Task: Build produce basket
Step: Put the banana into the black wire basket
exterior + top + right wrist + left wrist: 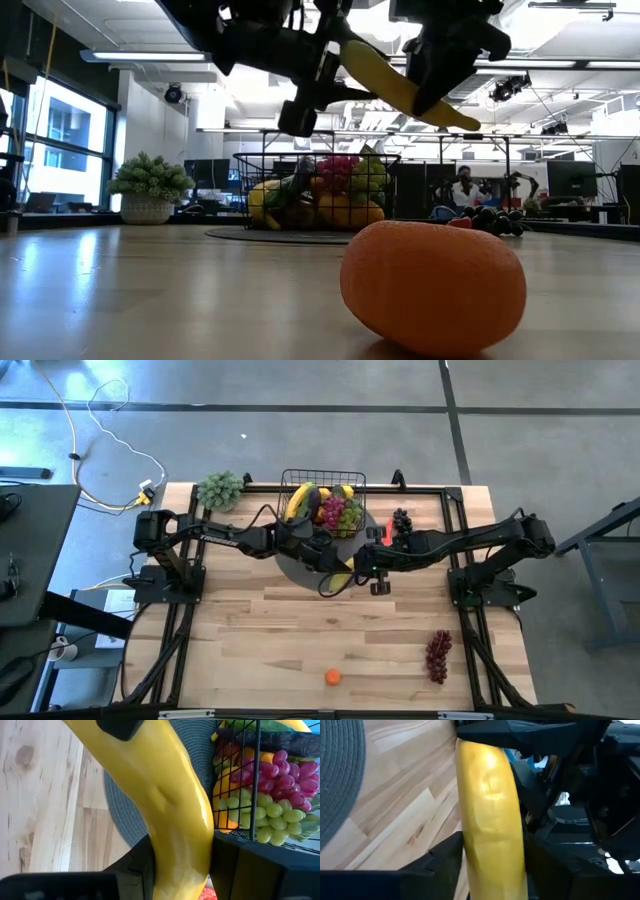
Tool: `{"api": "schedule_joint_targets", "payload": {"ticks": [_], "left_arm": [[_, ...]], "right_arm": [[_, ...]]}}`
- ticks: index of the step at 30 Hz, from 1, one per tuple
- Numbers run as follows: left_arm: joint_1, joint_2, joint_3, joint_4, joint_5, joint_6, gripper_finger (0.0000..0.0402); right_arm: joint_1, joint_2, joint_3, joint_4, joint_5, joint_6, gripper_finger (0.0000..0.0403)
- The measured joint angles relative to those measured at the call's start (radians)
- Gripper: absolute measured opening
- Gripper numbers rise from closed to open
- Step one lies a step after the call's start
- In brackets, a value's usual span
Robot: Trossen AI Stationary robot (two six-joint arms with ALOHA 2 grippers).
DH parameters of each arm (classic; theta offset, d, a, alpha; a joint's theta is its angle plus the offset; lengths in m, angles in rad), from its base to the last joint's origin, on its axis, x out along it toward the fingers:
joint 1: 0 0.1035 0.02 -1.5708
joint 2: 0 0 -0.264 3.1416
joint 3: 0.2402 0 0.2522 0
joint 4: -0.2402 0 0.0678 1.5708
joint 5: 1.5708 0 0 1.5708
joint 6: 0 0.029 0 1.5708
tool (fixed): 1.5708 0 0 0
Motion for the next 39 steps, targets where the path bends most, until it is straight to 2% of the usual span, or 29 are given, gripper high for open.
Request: {"api": "schedule_joint_targets", "payload": {"ticks": [5,8,14,25,31,34,39], "left_arm": [[0.0,0.0,0.0,-0.001,-0.002,0.035,0.0131],[0.0,0.0,0.0,-0.002,0.001,0.058,0.0115],[0.0,0.0,0.0,-0.001,0.001,0.09,0.0116],[0.014,0.0,0.0,-0.003,0.004,0.109,0.0114],[0.053,-0.002,0.001,-0.001,0.019,0.129,0.0114],[0.07,-0.003,0.001,-0.005,0.001,0.128,0.0114],[0.099,-0.013,0.001,-0.003,-0.034,0.158,0.0114]], "right_arm": [[0.0,0.0,0.0,-0.004,0.004,0.011,0.0118],[0.0,0.0,0.0,-0.005,-0.006,0.028,0.0133],[0.003,0.0,-0.001,-0.008,0.026,0.109,0.0159],[0.002,-0.001,-0.001,-0.037,-0.023,0.269,0.0224],[-0.004,-0.003,0.051,-0.123,0.007,0.353,0.0228],[-0.012,-0.003,0.099,-0.167,0.051,0.386,0.0228],[-0.033,-0.004,0.167,-0.205,0.065,0.425,0.0228]]}}
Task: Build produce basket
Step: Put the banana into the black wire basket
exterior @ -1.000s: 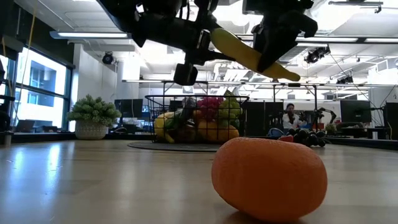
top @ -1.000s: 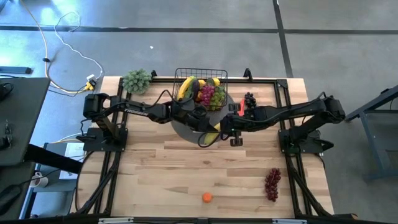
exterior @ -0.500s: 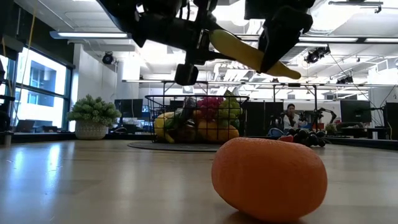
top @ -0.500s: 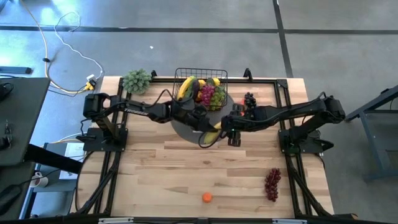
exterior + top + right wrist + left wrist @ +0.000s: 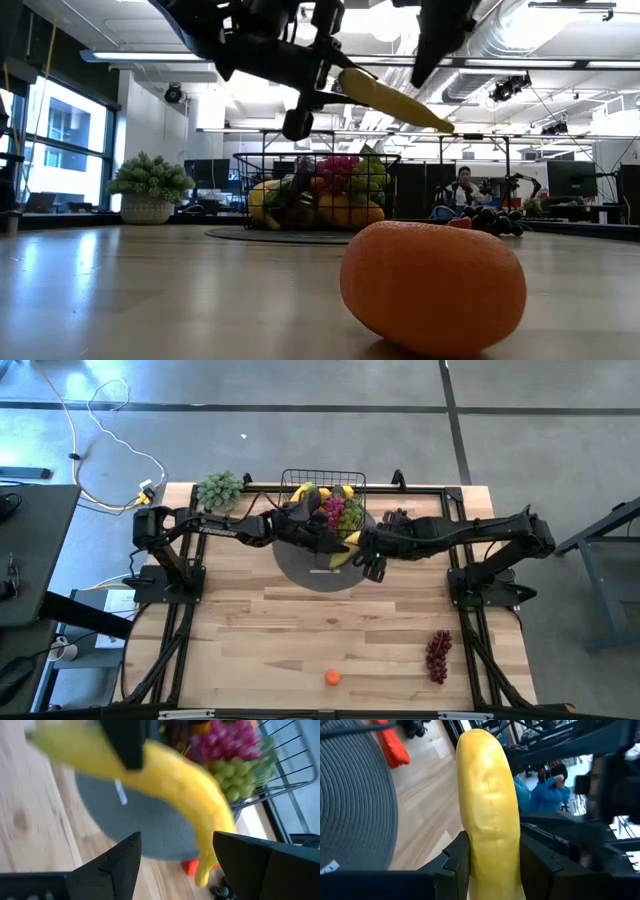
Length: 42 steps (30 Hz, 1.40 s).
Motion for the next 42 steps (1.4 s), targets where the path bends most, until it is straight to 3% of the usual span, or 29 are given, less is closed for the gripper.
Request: {"api": "schedule_joint_targets", "payload": {"ticks": [15,23,29,42], "left_arm": [[0.152,-0.149,-0.001,-0.01,-0.042,0.121,0.0115],[0.232,-0.278,-0.016,-0.141,-0.195,0.269,0.0114],[0.266,-0.384,-0.112,-0.2,-0.329,0.31,0.0112],[0.322,-0.446,-0.352,-0.127,-0.406,0.229,0.0113]], "right_arm": [[-0.12,0.0,0.212,0.008,0.009,0.003,0.0228],[-0.219,0.0,0.316,0.016,0.011,0.0,0.0228],[-0.279,0.0,0.346,0.016,0.011,0.0,0.0228],[-0.326,0.0,0.345,0.016,0.009,0.011,0.0228]]}}
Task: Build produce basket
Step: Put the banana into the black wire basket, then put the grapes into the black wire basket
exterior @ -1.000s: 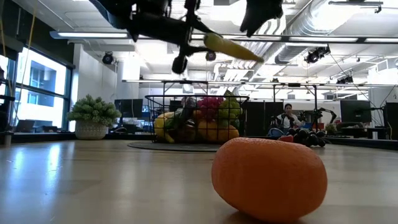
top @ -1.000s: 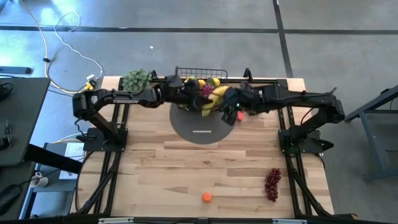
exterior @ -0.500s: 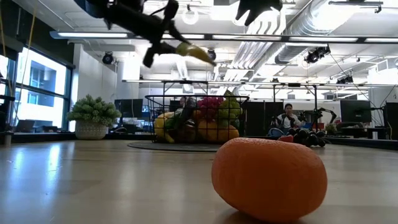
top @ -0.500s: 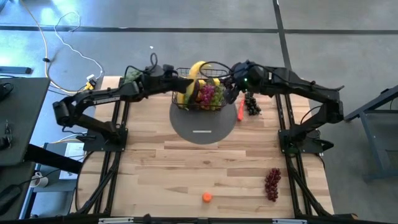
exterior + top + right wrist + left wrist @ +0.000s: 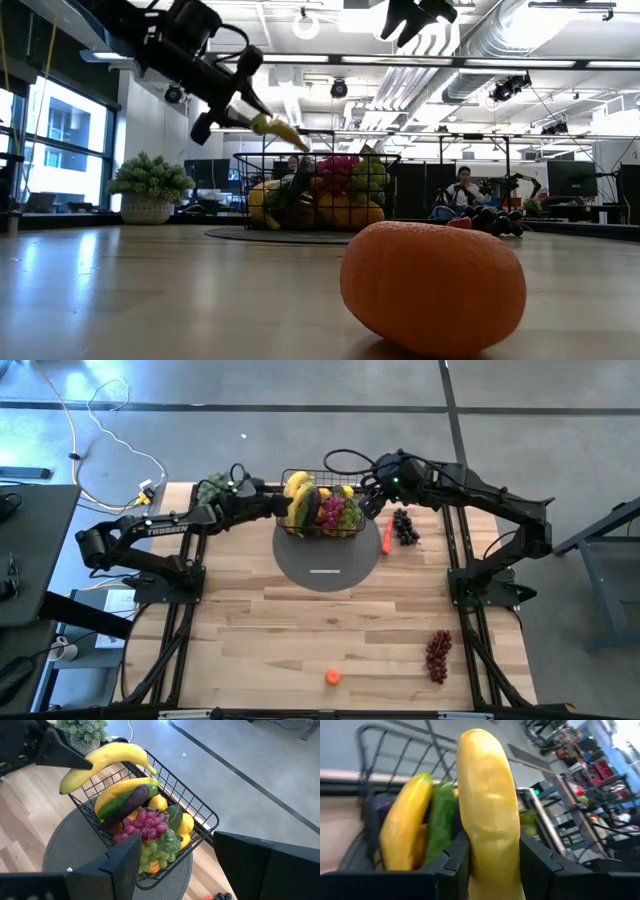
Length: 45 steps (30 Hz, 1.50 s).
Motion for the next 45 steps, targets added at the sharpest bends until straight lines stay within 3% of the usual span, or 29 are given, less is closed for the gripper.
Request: {"api": "schedule_joint_targets", "payload": {"ticks": [7,16,25,29,34,45], "left_arm": [[0.003,0.007,-0.04,0.006,-0.067,0.027,0.0113],[0.035,0.086,-0.04,0.136,-0.066,0.129,0.0113],[0.035,0.161,-0.04,0.154,-0.089,0.223,0.0117],[0.046,0.161,-0.04,0.153,-0.098,0.229,0.0137],[0.047,0.161,-0.04,0.147,-0.08,0.35,0.0166],[0.047,0.161,-0.04,0.134,-0.078,0.357,0.0225]], "right_arm": [[0.0,0.0,0.0,0.0,0.0,0.019,0.0228],[-0.001,0.0,0.0,0.0,0.0,0.019,0.0228],[-0.001,0.0,0.0,0.0,0.0,0.019,0.0228],[-0.001,0.0,0.0,0.0,0.001,0.027,0.0228],[-0.001,0.0,0.0,0.0,0.001,0.042,0.0228],[-0.001,0.0,0.0,0.0,0.001,0.067,0.0228]]}}
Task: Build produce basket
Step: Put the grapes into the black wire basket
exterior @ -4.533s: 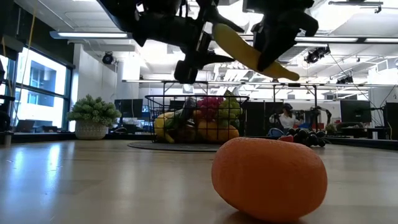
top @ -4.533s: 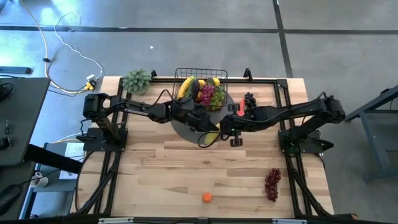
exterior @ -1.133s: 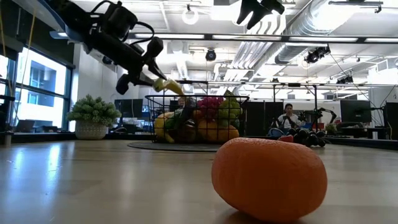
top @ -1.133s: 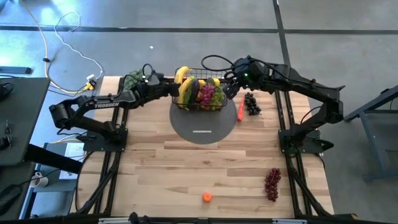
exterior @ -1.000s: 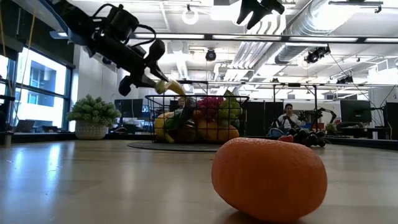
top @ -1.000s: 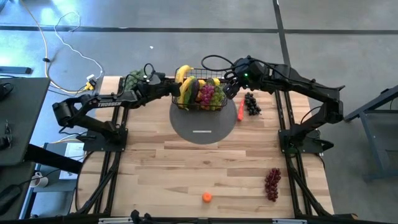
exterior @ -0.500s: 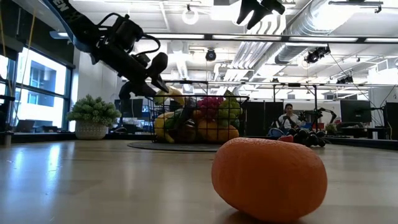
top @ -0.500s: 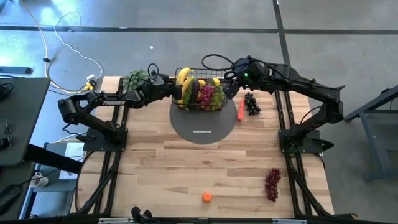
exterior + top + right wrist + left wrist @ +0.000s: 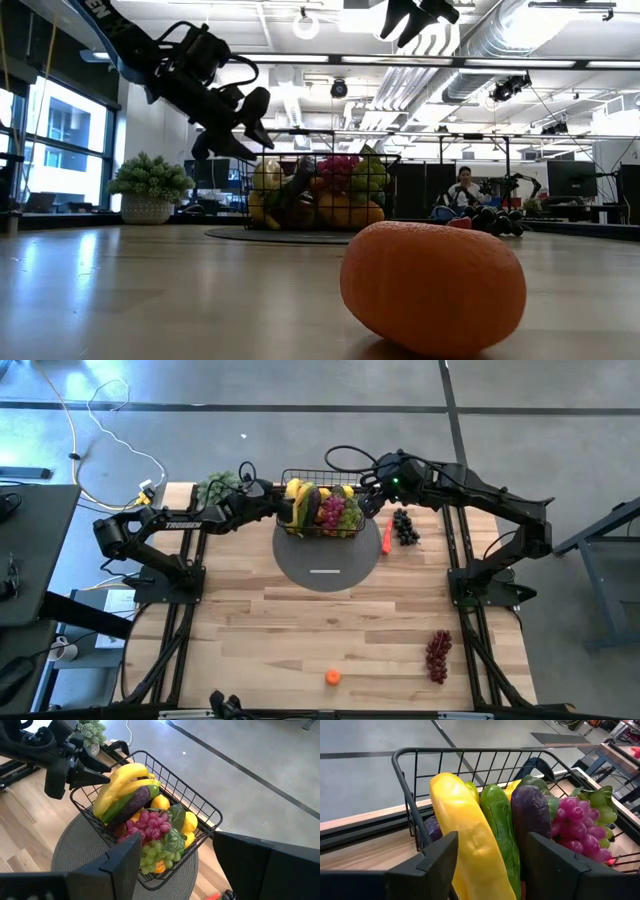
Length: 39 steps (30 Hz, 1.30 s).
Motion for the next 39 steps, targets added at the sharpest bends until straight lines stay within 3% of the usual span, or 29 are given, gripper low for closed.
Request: {"api": "schedule_joint_targets", "payload": {"ticks": [6,19,27,35,39], "left_arm": [[0.03,-0.023,0.001,-0.003,0.04,-0.045,0.0244],[0.071,-0.217,0.001,-0.001,0.144,-0.042,0.0232],[0.056,-0.336,0.009,-0.004,0.228,0.084,0.0231],[-0.001,-0.398,0.058,-0.018,0.239,0.343,0.0231],[-0.019,-0.398,0.076,-0.05,0.221,0.376,0.0231]], "right_arm": [[0.0,0.0,0.0,-0.009,0.0,0.049,0.0228],[0.0,0.001,0.0,-0.168,-0.002,0.308,0.0228],[-0.017,0.026,-0.04,-0.339,0.018,0.495,0.0228],[-0.088,0.026,-0.206,-0.341,-0.059,0.549,0.0228],[-0.137,0.026,-0.308,-0.335,-0.099,0.552,0.0228]]}}
